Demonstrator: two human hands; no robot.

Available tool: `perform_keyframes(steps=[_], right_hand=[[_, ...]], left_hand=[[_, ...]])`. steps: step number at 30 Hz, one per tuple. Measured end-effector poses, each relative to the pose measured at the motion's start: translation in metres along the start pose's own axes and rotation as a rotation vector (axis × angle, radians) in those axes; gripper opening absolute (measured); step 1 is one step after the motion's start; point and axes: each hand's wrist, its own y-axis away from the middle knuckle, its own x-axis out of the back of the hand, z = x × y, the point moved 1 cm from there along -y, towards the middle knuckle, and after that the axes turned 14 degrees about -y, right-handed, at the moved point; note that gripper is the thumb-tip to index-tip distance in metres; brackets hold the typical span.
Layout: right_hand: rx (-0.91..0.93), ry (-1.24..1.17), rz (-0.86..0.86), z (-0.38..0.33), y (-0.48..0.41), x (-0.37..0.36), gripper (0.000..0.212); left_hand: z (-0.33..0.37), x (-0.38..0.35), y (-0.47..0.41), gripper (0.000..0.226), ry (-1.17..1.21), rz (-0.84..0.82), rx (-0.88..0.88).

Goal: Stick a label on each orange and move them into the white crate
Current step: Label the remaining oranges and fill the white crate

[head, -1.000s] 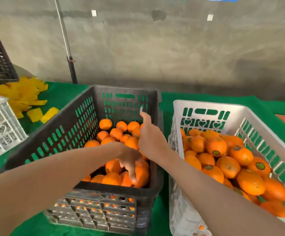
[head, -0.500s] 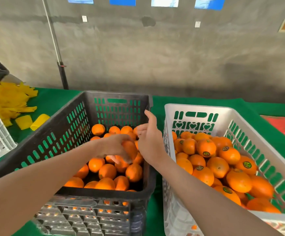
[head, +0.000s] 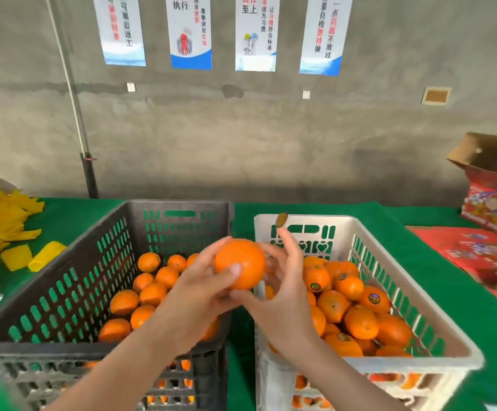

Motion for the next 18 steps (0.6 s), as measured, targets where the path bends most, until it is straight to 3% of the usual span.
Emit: perform_keyframes(steps=[3,6,11,14,18], right_hand=[[-0.017,0.021,-0.039,-0.016,0.014,0.025,0.091],[-0.111,0.009,-0.134,-0.035,0.027,0.056,0.079],[-0.258,-0.195,0.032,-0.059,0.041,0.086,0.006],[-0.339,-0.179,0.091,-0.063,0.049,0.085,0.014],[-0.335,-0.025,0.051,-0.067,0.054,0.082,0.016]], left_hand=[[0.009,-0.026,0.017,0.079,0.011,-0.017,-0.073],[0.018,-0.046,0.029,0.08,0.015,-0.045,-0.095],[0.014,-0.07,0.038,0.082,0.259,-0.136,0.145],[0.014,-0.085,0.041,0.076,0.41,-0.191,0.254],[0.013,-0.099,0.04,0.062,0.489,-0.131,0.327]])
